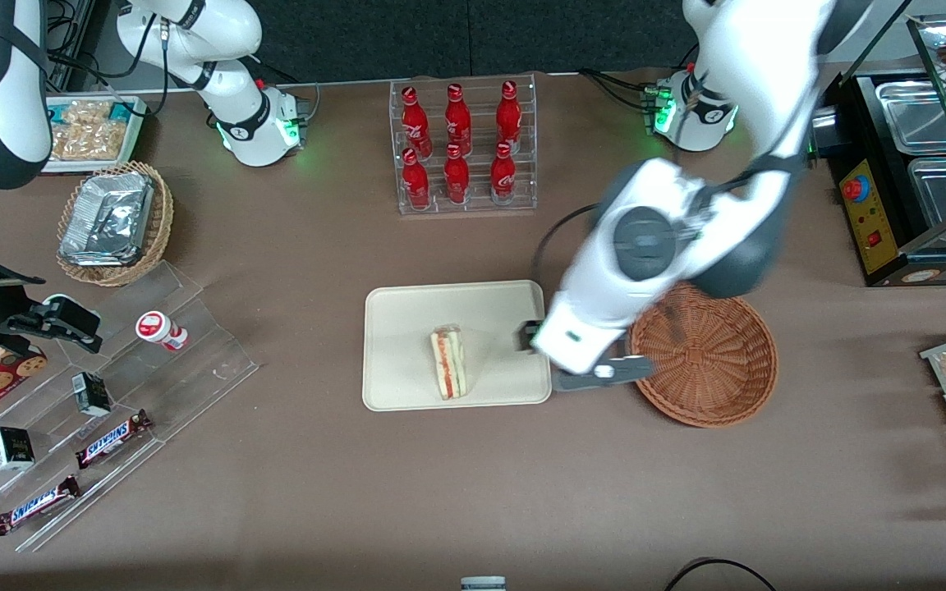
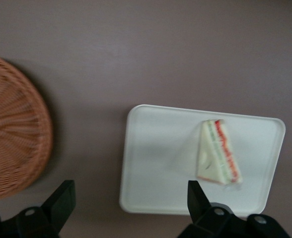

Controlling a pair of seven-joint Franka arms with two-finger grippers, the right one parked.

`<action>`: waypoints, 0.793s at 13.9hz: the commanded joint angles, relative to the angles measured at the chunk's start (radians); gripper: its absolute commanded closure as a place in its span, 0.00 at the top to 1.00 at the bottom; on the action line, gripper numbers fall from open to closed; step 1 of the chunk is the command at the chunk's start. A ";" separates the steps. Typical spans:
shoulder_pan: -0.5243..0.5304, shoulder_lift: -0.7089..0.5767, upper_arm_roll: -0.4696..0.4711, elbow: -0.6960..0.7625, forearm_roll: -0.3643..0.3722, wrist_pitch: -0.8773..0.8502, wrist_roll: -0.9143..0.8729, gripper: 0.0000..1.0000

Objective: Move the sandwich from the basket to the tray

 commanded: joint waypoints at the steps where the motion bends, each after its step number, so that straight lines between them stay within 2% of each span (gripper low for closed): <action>1: 0.137 -0.199 -0.007 -0.262 -0.037 0.012 0.163 0.99; 6: 0.387 -0.449 -0.004 -0.508 -0.037 -0.006 0.490 0.99; 8: 0.447 -0.518 -0.003 -0.507 -0.037 -0.087 0.550 0.99; 11: 0.461 -0.581 0.012 -0.421 -0.028 -0.221 0.552 1.00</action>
